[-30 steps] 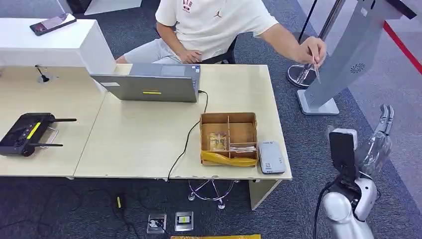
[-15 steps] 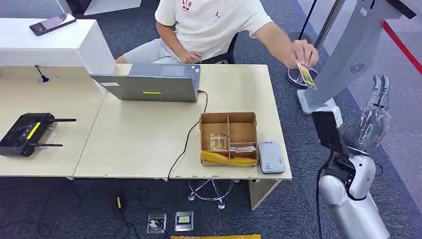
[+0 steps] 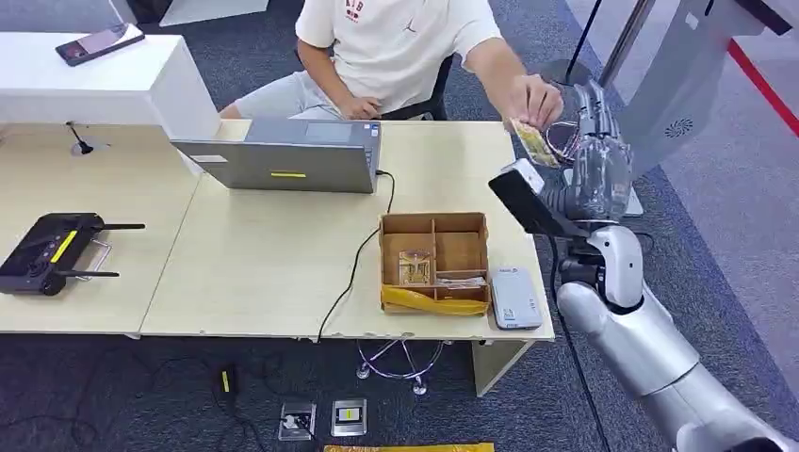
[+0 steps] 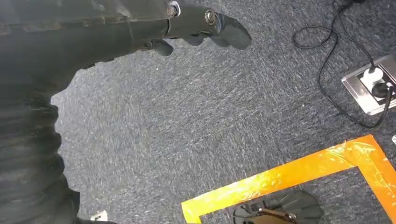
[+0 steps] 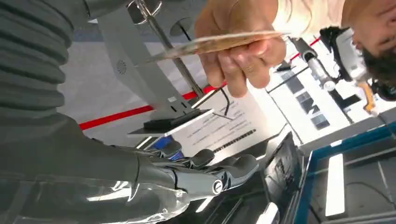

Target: Pass the card to the sensor for recognition and then transmit it.

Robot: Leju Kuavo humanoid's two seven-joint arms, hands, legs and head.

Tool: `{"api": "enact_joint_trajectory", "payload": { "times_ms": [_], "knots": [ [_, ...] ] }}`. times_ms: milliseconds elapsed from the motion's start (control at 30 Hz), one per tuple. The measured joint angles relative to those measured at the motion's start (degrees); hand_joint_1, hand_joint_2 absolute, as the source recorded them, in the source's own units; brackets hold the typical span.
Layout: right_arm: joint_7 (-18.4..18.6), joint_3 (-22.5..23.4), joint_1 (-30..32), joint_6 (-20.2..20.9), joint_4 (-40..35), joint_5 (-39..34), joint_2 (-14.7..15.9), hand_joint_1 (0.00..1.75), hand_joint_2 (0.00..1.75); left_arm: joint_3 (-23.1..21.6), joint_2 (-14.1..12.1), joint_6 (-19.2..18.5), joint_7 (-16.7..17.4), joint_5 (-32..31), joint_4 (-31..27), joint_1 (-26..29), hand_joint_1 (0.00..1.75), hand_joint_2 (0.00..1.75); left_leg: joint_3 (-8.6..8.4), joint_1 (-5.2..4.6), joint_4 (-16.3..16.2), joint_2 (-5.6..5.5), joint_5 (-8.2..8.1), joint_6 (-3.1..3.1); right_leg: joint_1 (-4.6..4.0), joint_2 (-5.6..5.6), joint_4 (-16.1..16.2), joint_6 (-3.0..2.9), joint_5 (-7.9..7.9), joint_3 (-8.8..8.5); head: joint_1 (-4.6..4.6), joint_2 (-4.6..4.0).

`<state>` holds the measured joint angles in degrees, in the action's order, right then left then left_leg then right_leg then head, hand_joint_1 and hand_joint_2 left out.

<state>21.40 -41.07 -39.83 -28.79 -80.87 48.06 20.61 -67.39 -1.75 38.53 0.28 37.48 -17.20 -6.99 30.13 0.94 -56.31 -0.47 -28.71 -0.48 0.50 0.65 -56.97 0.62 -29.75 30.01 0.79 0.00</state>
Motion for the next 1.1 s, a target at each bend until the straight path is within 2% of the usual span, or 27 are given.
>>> {"api": "enact_joint_trajectory", "payload": {
  "times_ms": [233, 567, 600, 633, 667, 833, 867, 1100],
  "knots": [
    [0.0, -4.4, -1.9, -0.3, 4.0, -0.4, -0.3, 0.00, 1.75, -0.8, -0.1, 0.0, 0.0, 0.1, -0.1, 0.0, 0.00, 1.75, 0.00, 0.00, 0.0, -0.02, 0.00, 0.00, 0.00, 0.04, 0.0, 0.00, 0.00, 0.00, 0.02, 0.00],
    [0.1, -7.4, -2.7, -0.5, 6.5, -2.3, -0.4, 0.00, 1.75, -1.8, -0.4, 0.1, 0.0, 0.2, -0.6, 0.0, 0.00, 1.75, 0.00, 0.00, 0.0, -0.01, 0.00, 0.00, 0.00, 0.01, 0.0, 0.00, 0.00, 0.04, 0.02, 0.00],
    [0.1, -7.5, -2.7, -0.6, 6.6, -2.5, -0.4, 0.42, 1.75, -1.8, -0.5, 0.1, 0.0, 0.2, -0.7, 0.1, 0.00, 1.75, -0.01, 0.00, 0.0, -0.01, 0.00, 0.00, 0.00, 0.01, 0.0, 0.00, 0.00, 0.04, 0.02, 0.00],
    [0.2, -7.7, -2.7, -0.6, 6.7, -2.7, -0.4, 0.42, 1.75, -1.8, -0.5, 0.0, 0.0, 0.1, -0.8, 0.1, 0.00, 1.75, 0.00, 0.00, 0.0, -0.01, 0.00, 0.00, 0.00, 0.00, 0.0, 0.00, 0.00, 0.04, 0.00, 0.00],
    [0.2, -7.9, -2.7, -0.6, 6.8, -2.8, -0.4, 1.57, 1.75, -1.8, -0.5, 0.1, 0.0, 0.1, -0.9, 0.1, 0.00, 1.75, 0.00, 0.00, 0.0, -0.01, 0.00, 0.00, 0.00, 0.00, 0.0, 0.00, 0.00, 0.04, 0.02, 0.00],
    [0.2, -8.7, -2.7, -0.6, 6.9, -3.0, -0.3, 1.57, 1.75, -1.8, -0.7, 0.0, 0.0, 0.1, -0.9, 0.1, 0.00, 1.75, -0.02, 0.00, 0.0, 0.00, 0.00, 0.00, 0.00, -0.03, 0.0, 0.00, 0.00, 0.05, 0.02, 0.00],
    [0.2, -8.8, -2.7, -0.6, 6.9, -3.0, -0.3, 1.75, 1.75, -1.8, -0.7, 0.0, 0.0, 0.1, -0.9, 0.1, 0.00, 1.75, -0.02, 0.00, 0.0, 0.00, 0.00, 0.00, 0.00, -0.03, 0.0, 0.00, 0.00, 0.05, 0.02, 0.00],
    [0.4, -9.1, -2.7, -0.6, 6.9, -4.0, 0.0, 1.75, 1.75, -2.2, -0.8, 0.0, 0.0, 0.1, -1.1, 0.2, 0.00, 1.75, -0.02, 0.00, 0.0, 0.00, 0.00, 0.00, 0.00, -0.04, 0.0, 0.00, 0.00, 0.05, 0.02, 0.00]
  ]
}}
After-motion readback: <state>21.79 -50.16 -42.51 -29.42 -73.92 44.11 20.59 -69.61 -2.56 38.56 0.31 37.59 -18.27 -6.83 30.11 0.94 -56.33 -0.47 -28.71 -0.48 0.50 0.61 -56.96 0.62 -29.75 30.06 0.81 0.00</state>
